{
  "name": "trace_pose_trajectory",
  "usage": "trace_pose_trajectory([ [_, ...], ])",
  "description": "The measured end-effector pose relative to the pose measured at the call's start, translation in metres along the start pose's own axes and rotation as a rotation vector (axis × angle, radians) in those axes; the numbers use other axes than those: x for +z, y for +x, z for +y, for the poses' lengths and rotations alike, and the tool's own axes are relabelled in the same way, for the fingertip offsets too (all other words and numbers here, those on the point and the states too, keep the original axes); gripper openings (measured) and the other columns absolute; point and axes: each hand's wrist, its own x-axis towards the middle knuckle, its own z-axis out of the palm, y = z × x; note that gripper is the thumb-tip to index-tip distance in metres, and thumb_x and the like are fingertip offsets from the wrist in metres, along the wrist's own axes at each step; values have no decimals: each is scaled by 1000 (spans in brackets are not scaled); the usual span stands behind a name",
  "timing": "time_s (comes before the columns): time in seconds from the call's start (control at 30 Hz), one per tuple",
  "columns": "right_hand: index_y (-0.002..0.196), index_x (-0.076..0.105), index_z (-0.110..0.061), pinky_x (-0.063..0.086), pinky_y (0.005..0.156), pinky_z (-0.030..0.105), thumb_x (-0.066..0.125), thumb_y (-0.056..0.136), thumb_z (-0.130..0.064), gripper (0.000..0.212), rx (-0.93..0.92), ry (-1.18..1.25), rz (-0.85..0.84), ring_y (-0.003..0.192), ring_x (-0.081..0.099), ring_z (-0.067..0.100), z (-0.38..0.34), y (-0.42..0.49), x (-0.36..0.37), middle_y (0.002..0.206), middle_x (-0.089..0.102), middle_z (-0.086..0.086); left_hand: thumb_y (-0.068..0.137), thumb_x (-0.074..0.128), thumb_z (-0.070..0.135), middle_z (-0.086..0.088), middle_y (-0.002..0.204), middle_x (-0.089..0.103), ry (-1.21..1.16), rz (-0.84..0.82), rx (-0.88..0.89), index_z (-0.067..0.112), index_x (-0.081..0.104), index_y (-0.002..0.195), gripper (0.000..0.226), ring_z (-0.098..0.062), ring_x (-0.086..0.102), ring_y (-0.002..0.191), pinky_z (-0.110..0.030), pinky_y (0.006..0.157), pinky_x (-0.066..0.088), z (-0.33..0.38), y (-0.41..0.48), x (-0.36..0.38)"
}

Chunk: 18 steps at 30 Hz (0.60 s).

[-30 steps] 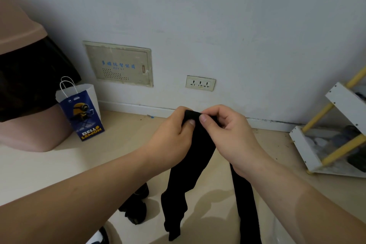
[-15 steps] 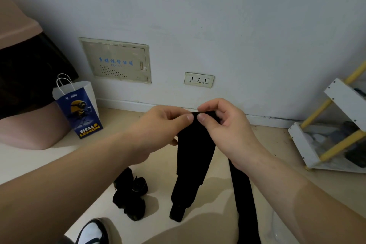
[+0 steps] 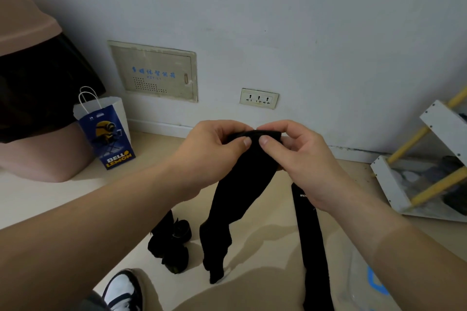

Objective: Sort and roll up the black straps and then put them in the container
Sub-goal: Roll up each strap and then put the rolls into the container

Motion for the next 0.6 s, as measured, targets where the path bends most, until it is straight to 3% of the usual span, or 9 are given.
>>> trace_pose_trajectory([
  [0.23, 89, 74, -24, 58, 76, 22, 74, 92, -1, 23, -130, -80, 79, 78, 72, 8, 0, -2, 5, 85, 79, -5, 94, 73, -1, 4, 98, 83, -79, 11, 10, 22, 81, 109, 28, -10, 78, 95, -16, 84, 60, -2, -1, -4],
  [0.33, 88, 74, -22, 56, 74, 19, 74, 90, 0, 23, -169, -141, 82, 78, 72, 7, -4, -4, 5, 83, 78, -8, 91, 75, -2, -3, 105, 82, -113, -31, -35, 17, 81, 115, 31, -24, 77, 104, -34, 96, 61, -3, 0, -8],
  [0.4, 88, 73, -27, 56, 74, 21, 74, 89, -3, 24, -191, -190, 89, 81, 72, 10, -6, -5, 5, 84, 77, -9, 92, 74, 6, -9, 116, 80, -196, -94, -88, 14, 78, 122, 31, -32, 73, 114, -49, 107, 55, -2, 1, -10],
  [0.43, 90, 72, -31, 56, 73, 23, 74, 89, -5, 26, -204, -219, 93, 82, 72, 12, -8, -5, 5, 85, 76, -9, 92, 73, 17, -11, 120, 78, -250, -128, -119, 13, 77, 124, 33, -31, 73, 113, -50, 108, 55, -1, 1, -11],
  [0.5, 91, 70, -34, 54, 71, 22, 73, 88, -6, 28, -236, -258, 101, 79, 70, 11, -10, -6, 4, 85, 75, -10, 91, 67, 40, -14, 119, 76, -296, -170, -159, 13, 75, 126, 45, -23, 73, 102, -44, 100, 58, 0, 0, -12],
  [0.6, 87, 70, -31, 50, 67, 16, 73, 88, -4, 27, -268, -264, 85, 73, 67, 8, -13, -8, 4, 82, 74, -8, 103, 59, 38, -18, 124, 73, -243, -204, -157, 14, 74, 125, 36, -19, 72, 100, -38, 96, 60, -2, 0, -8],
])
